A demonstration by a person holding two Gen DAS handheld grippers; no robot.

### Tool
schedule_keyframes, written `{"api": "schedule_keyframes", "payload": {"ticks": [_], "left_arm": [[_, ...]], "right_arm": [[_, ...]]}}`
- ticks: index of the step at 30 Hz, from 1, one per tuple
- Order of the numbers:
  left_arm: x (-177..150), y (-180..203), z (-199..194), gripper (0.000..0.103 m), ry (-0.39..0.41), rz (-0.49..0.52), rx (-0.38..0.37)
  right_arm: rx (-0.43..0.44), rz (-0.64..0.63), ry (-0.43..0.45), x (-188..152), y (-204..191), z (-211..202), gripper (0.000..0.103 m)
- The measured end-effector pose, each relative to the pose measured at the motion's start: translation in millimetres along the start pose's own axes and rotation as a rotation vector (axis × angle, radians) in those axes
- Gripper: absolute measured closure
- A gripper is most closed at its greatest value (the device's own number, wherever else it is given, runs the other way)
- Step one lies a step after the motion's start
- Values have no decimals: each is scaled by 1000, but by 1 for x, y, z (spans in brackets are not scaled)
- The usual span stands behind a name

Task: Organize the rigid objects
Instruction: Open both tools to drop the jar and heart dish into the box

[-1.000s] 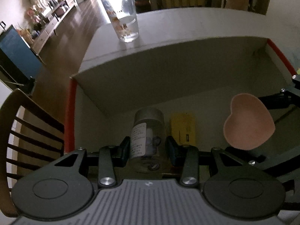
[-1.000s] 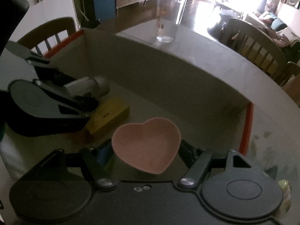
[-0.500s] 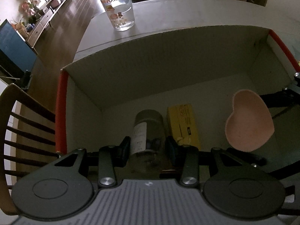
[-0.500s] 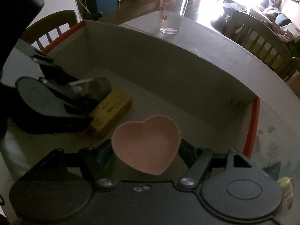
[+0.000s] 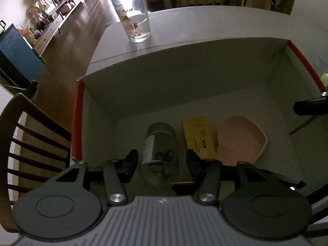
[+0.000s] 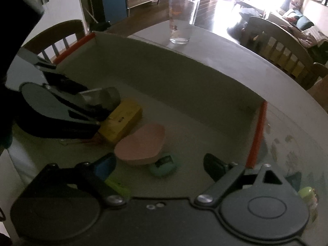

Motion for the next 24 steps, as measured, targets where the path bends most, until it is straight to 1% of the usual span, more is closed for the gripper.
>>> {"api": "schedule_keyframes", "payload": {"ticks": [5,8,14,20,24], "left_arm": [[-2,-3,-11,42,27,-18,-10],[-4,-4,-19,33,50,-26,-18],[-11,-6,-39,32,97,-41,-36],[-17,-8,-61,32,148,-69,-55],[-24,-10,-78,32,183,-94,-77]], "right_arm": [[-1,16,26,-5,1,-11,10],[2,23,44,-7,2,-19,9],[4,32,79,-10,0,-36,8],[19,45,143,-15,-3,-62,4],[26,55,186,-20,-6,-81,4]]}}
Point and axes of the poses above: each gripper's, at about its wrist camera, not at the fingertips, and z roughly the way its jaws point, y to its right, x to its top, the point moved 1 cm from there along z, roughly the way its jaws point, and after that the axes turned 11 degrees about -z, right-handed, at the moved point
